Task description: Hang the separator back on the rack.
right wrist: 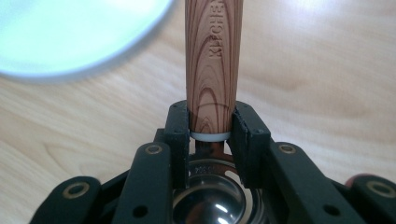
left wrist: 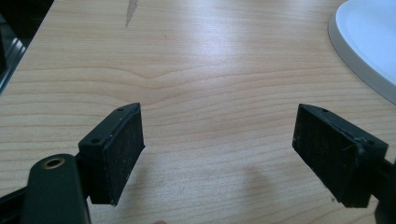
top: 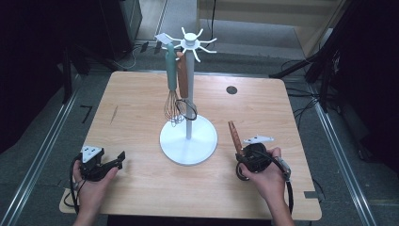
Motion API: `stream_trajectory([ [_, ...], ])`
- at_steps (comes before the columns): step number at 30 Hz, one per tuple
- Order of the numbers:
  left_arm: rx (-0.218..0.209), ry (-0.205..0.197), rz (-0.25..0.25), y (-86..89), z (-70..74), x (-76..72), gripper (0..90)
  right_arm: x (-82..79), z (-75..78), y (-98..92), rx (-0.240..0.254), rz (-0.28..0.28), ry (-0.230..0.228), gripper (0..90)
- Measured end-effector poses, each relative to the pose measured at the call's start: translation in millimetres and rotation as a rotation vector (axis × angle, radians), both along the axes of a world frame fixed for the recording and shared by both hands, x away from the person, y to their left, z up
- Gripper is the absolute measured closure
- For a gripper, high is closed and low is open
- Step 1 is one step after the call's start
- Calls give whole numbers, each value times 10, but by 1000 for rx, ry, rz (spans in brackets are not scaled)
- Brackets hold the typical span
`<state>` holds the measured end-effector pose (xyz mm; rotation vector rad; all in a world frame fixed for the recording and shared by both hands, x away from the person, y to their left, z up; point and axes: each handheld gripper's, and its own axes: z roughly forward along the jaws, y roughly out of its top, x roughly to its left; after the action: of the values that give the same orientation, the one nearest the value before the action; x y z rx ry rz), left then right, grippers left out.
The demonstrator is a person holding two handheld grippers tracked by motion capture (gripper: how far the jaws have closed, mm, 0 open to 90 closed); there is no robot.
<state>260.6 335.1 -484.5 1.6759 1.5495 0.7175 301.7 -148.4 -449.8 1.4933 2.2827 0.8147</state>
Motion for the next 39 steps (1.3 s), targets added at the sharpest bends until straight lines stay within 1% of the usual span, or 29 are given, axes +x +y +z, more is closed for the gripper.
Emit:
stream_trajectory([
  [1,0,0,0,0,0,0,168,-2,-4,2,11,11,-3,717],
  [3,0,0,0,0,0,0,166,-17,-11,2,39,9,-54,717],
  [4,1,-1,1,-1,-1,0,166,-18,-15,-3,54,15,-58,716],
  [6,1,-1,1,-2,-1,1,164,-37,-20,-15,101,5,-101,716],
  [7,1,0,2,-2,-1,1,164,-46,-23,-19,125,19,-114,717],
  [8,1,0,2,-2,-1,1,163,-64,-26,-15,136,18,-147,716],
  [10,2,0,2,-4,0,1,162,-86,-25,-7,159,34,-179,716],
  [11,3,1,1,-4,0,1,161,-102,-24,0,178,33,-203,716],
  [13,4,1,1,-3,0,0,160,-127,-20,10,220,43,-237,716],
  [14,4,0,1,-4,0,1,160,-140,-23,18,249,39,-258,716],
  [15,5,1,1,-3,0,0,159,-149,-32,24,269,34,-282,716],
  [18,7,2,-2,-2,1,-2,159,-178,-44,42,318,29,-344,716],
  [20,6,1,0,-3,0,-1,159,-204,-29,44,349,46,-383,716],
  [22,6,1,1,-4,0,0,159,-234,4,52,363,57,-418,716],
  [25,6,1,0,-4,0,1,159,-262,56,59,385,64,-445,716],
  [26,7,2,-1,-4,0,0,159,-262,69,59,391,73,-444,716],
  [31,10,-6,-8,-8,2,-4,157,-299,142,109,378,82,-486,716],
  [35,8,-14,-4,-10,0,-6,144,-324,209,169,377,86,-504,715],
  [39,16,-15,7,-13,1,-8,138,-330,260,221,394,101,-500,715],
])
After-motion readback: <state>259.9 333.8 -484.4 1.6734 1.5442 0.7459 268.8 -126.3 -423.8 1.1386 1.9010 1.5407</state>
